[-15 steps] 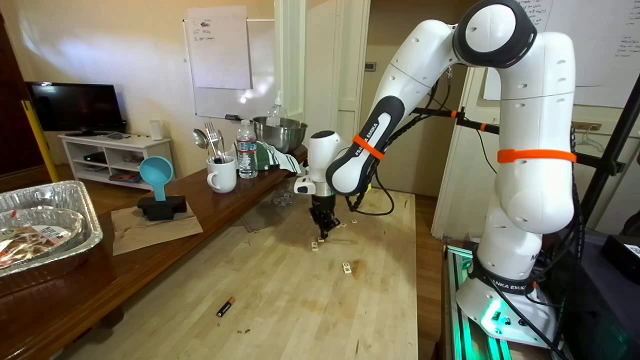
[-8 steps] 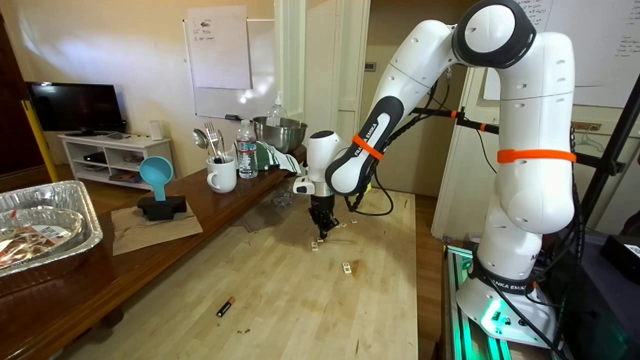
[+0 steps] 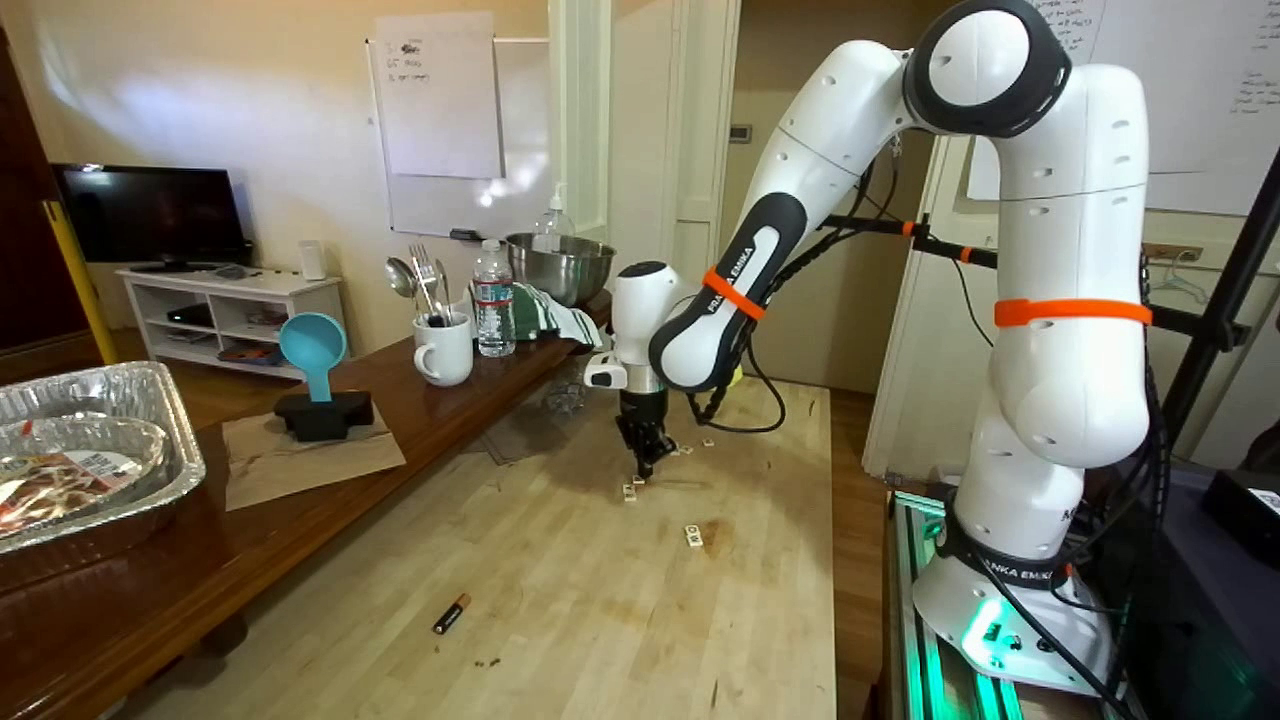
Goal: Move the block letters to the left
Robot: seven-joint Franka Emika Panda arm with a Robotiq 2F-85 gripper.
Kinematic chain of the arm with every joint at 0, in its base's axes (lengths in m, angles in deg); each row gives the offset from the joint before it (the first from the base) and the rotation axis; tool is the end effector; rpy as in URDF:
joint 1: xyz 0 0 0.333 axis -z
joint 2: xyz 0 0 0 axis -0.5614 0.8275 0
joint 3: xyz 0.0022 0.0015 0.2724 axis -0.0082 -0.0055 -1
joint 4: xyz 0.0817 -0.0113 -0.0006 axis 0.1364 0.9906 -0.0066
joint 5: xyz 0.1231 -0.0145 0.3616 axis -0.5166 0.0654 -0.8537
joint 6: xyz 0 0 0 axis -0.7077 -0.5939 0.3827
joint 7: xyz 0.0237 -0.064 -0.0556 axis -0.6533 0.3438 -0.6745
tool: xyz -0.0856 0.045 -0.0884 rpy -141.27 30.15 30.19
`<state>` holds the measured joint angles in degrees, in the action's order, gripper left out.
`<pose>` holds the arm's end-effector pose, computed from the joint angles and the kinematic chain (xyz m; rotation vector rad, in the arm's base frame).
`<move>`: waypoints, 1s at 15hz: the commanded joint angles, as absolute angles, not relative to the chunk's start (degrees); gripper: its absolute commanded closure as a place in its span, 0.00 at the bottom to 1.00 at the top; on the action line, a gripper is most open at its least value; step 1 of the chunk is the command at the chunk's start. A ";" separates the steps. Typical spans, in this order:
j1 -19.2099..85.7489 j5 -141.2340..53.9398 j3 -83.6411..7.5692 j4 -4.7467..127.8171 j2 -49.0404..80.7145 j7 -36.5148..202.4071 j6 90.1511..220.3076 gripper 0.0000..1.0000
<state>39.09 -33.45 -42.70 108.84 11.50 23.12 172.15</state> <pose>0.4722 -0.0312 0.1602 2.6077 1.5841 -0.0878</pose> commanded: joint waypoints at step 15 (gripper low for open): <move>37.32 -32.83 -43.27 107.00 15.62 26.64 173.10 1.00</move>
